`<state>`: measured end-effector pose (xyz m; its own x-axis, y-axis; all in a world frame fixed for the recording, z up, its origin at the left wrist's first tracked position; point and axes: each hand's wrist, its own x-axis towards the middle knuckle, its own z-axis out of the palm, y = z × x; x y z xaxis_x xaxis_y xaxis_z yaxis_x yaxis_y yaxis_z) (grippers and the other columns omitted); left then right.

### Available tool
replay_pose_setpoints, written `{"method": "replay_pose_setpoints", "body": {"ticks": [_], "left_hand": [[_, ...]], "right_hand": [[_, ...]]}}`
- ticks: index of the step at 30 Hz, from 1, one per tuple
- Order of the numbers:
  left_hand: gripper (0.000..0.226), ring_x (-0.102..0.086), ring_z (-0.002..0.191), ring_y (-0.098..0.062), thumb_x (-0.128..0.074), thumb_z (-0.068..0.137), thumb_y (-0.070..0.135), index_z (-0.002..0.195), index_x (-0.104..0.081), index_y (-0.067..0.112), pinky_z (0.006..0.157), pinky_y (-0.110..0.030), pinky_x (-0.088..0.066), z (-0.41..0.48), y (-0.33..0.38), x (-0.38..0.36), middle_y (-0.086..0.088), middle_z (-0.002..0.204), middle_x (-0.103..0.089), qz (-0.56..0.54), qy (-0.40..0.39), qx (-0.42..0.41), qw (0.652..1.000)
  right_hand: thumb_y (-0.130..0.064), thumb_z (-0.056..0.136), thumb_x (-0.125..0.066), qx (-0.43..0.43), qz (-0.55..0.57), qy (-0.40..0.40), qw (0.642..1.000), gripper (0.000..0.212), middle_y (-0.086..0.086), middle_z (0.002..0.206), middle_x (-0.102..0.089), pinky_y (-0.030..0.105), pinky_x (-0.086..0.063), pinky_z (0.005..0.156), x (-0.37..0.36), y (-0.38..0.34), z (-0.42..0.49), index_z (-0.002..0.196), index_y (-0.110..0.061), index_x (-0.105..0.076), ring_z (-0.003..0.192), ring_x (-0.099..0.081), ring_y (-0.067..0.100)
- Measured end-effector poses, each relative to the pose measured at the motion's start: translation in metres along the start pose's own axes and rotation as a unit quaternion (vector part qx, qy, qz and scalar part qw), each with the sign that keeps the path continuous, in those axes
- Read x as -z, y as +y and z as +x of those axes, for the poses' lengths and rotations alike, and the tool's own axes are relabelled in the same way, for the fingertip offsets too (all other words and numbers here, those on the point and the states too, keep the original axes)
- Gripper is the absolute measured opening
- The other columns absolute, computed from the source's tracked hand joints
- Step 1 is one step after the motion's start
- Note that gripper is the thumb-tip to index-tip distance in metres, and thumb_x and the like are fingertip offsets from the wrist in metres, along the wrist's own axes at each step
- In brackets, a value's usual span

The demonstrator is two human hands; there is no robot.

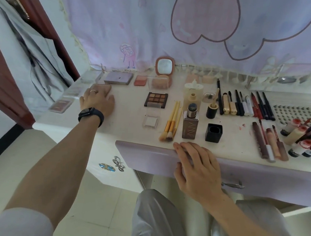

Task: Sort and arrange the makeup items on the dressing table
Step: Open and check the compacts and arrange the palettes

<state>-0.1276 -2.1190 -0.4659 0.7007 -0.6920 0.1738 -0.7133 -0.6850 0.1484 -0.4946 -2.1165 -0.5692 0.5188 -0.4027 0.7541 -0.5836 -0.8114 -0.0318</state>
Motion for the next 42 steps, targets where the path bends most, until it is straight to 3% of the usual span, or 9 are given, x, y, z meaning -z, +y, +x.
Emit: {"method": "replay_pose_setpoints", "body": {"ticks": [4, 10, 15, 21, 28, 31, 35, 39, 42], "left_hand": [[0.039, -0.047, 0.120, -0.041, -0.046, 0.097, 0.044, 0.113, -0.064, 0.013, 0.108, -0.048, -0.037, -0.014, -0.001, 0.007, -0.021, 0.123, -0.055, -0.024, 0.009, -0.003, 1.000], [0.033, -0.054, 0.109, -0.042, -0.057, 0.091, 0.043, 0.117, -0.061, 0.023, 0.097, -0.048, -0.048, -0.031, -0.004, 0.019, -0.013, 0.123, -0.047, -0.085, -0.025, 0.020, 0.996], [0.059, -0.048, 0.124, -0.039, -0.061, 0.084, 0.046, 0.140, -0.049, 0.037, 0.104, -0.049, -0.044, -0.044, -0.022, 0.024, -0.014, 0.136, -0.049, -0.145, -0.073, 0.074, 0.984], [0.082, -0.051, 0.125, -0.031, -0.069, 0.074, 0.062, 0.143, -0.045, 0.024, 0.103, -0.044, -0.046, -0.071, -0.035, 0.032, -0.007, 0.132, -0.059, -0.212, -0.047, 0.108, 0.970], [0.082, -0.068, 0.092, -0.002, -0.083, 0.052, 0.071, 0.118, -0.058, 0.029, 0.076, -0.020, -0.047, -0.139, -0.013, 0.060, 0.011, 0.098, -0.071, -0.522, -0.039, 0.134, 0.842], [0.067, -0.066, 0.093, -0.013, -0.079, 0.059, 0.045, 0.121, -0.062, 0.024, 0.084, -0.028, -0.054, -0.163, -0.004, 0.062, 0.008, 0.085, -0.072, -0.587, -0.085, 0.086, 0.801], [0.060, -0.067, 0.100, -0.016, -0.079, 0.063, 0.038, 0.122, -0.066, 0.028, 0.083, -0.026, -0.052, -0.190, 0.008, 0.062, -0.001, 0.100, -0.075, -0.635, -0.146, 0.024, 0.759], [0.058, -0.067, 0.103, -0.016, -0.078, 0.067, 0.031, 0.123, -0.064, 0.031, 0.091, -0.030, -0.047, -0.209, 0.021, 0.070, -0.002, 0.109, -0.075, -0.615, -0.195, -0.032, 0.763], [0.057, -0.067, 0.110, -0.013, -0.079, 0.067, 0.032, 0.121, -0.063, 0.038, 0.092, -0.023, -0.046, -0.217, 0.032, 0.082, 0.001, 0.115, -0.073, -0.562, -0.236, -0.082, 0.789]], "right_hand": [[-0.023, 0.088, -0.059, 0.002, 0.002, 0.002, 1.000, 0.050, 0.008, 0.131, -0.062, 0.041, -0.044, 0.103, 0.002, 0.000, 0.001, 0.136, -0.012, -0.062, 0.120, -0.056, 0.026], [-0.025, 0.091, -0.061, 0.013, 0.009, -0.022, 1.000, 0.051, 0.008, 0.137, -0.059, 0.043, -0.044, 0.106, 0.004, 0.003, -0.004, 0.141, -0.012, -0.058, 0.125, -0.055, 0.026], [-0.028, 0.094, -0.059, 0.013, 0.016, -0.029, 0.999, 0.053, 0.008, 0.140, -0.056, 0.042, -0.041, 0.108, 0.004, 0.005, -0.006, 0.145, -0.015, -0.054, 0.127, -0.053, 0.026], [-0.027, 0.093, -0.059, 0.011, 0.023, -0.025, 0.999, 0.052, 0.008, 0.138, -0.057, 0.042, -0.040, 0.108, 0.004, 0.005, -0.004, 0.144, -0.016, -0.054, 0.126, -0.053, 0.027], [-0.027, 0.093, -0.058, 0.007, 0.038, -0.041, 0.998, 0.052, 0.009, 0.136, -0.058, 0.042, -0.038, 0.108, 0.011, 0.005, -0.004, 0.144, -0.015, -0.055, 0.124, -0.054, 0.028], [-0.030, 0.092, -0.059, 0.005, 0.056, -0.055, 0.997, 0.053, 0.009, 0.137, -0.057, 0.042, -0.040, 0.106, 0.017, 0.004, -0.001, 0.142, -0.014, -0.056, 0.124, -0.054, 0.028], [-0.036, 0.090, -0.060, -0.022, 0.114, -0.080, 0.990, 0.047, 0.006, 0.131, -0.061, 0.041, -0.047, 0.102, 0.036, -0.003, 0.010, 0.130, -0.013, -0.065, 0.120, -0.055, 0.025], [-0.063, 0.089, -0.051, -0.190, 0.317, -0.135, 0.919, 0.054, -0.013, 0.125, -0.063, 0.029, -0.046, 0.098, 0.067, -0.015, 0.024, 0.127, -0.027, -0.064, 0.117, -0.056, 0.007], [-0.083, 0.077, -0.055, -0.311, 0.535, -0.207, 0.758, 0.067, -0.013, 0.119, -0.070, 0.025, -0.055, 0.083, 0.087, -0.021, 0.043, 0.129, -0.040, -0.058, 0.102, -0.069, 0.008]]}}
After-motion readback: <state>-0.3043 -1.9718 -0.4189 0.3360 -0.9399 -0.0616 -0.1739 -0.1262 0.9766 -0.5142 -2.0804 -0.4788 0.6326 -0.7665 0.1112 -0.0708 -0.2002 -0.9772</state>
